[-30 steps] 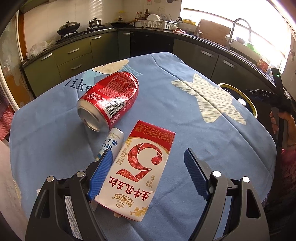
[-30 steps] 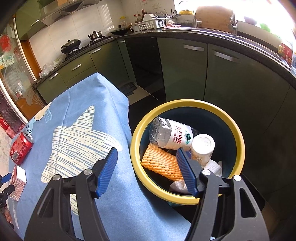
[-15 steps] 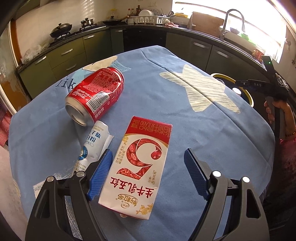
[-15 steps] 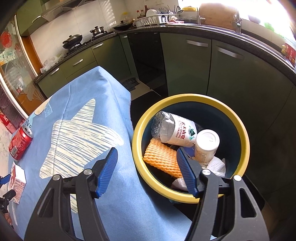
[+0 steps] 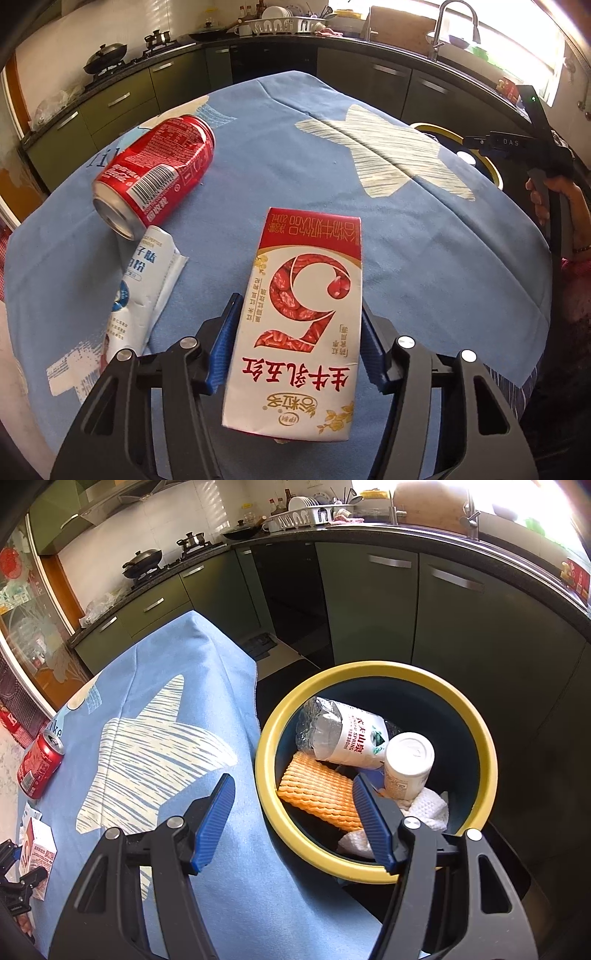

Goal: Collect trash
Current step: 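Grasp the white-and-red milk carton with the left tool, then carry the milk carton over the bin and open the left tool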

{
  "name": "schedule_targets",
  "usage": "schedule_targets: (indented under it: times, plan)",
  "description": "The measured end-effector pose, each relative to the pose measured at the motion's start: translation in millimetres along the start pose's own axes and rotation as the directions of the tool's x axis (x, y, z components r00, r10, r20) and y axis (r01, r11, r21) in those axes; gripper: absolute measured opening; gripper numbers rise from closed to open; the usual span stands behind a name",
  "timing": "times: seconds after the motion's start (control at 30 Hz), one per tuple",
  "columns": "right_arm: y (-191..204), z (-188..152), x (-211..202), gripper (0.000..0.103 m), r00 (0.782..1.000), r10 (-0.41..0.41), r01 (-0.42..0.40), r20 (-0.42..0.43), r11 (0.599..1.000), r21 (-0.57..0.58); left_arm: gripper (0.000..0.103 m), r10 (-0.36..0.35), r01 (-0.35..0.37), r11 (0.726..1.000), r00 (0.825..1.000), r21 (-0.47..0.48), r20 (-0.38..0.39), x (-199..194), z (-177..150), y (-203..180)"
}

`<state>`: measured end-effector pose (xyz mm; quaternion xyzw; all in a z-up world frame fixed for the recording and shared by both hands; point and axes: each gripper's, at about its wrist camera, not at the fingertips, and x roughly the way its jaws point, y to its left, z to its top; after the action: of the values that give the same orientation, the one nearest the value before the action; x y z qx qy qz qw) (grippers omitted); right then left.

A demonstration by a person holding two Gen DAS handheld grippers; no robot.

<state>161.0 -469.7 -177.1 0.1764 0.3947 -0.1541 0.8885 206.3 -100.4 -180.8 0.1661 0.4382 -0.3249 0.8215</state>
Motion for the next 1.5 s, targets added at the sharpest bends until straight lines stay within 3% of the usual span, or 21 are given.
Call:
schedule_targets:
  times: [0.43,0.77,0.97,1.23,1.37,1.5]
  plan:
    - [-10.6,-1.5,-5.3,0.063,1.0,0.01,-0.01,0.012,1.0,0.018,0.053,-0.008,0.008,1.0,1.0,-0.006,0.011,5.1,15.3,-23.8]
    - [-39.2,-1.2,-19.0,0.063,0.999,0.026,-0.029,0.044,0.998,0.06,0.053,-0.071,0.068,0.996,0.996,0.057,0.055,-2.4,61.8,-71.9]
    - [-81.2,-1.8,-35.3,0.063,0.996,-0.021,0.011,0.084,0.993,0.114,0.053,-0.171,0.164,0.978,0.985,0.133,0.039,19.5,113.8,-128.2]
    - [-149.2,-7.9,-50.9,0.063,0.992,-0.086,0.062,0.097,0.972,0.227,0.053,-0.286,0.283,0.919,0.958,0.273,-0.031,75.4,187.1,-233.4]
    - [-169.5,-12.3,-53.2,0.063,0.99,-0.103,0.075,0.094,0.963,0.261,0.053,-0.28,0.284,0.906,0.958,0.315,-0.057,106.2,215.9,-273.3]
    - [-178.9,-15.8,-49.9,0.063,0.991,-0.105,0.08,0.08,0.958,0.277,0.056,-0.253,0.262,0.917,0.965,0.301,-0.069,140.4,240.7,-295.1]
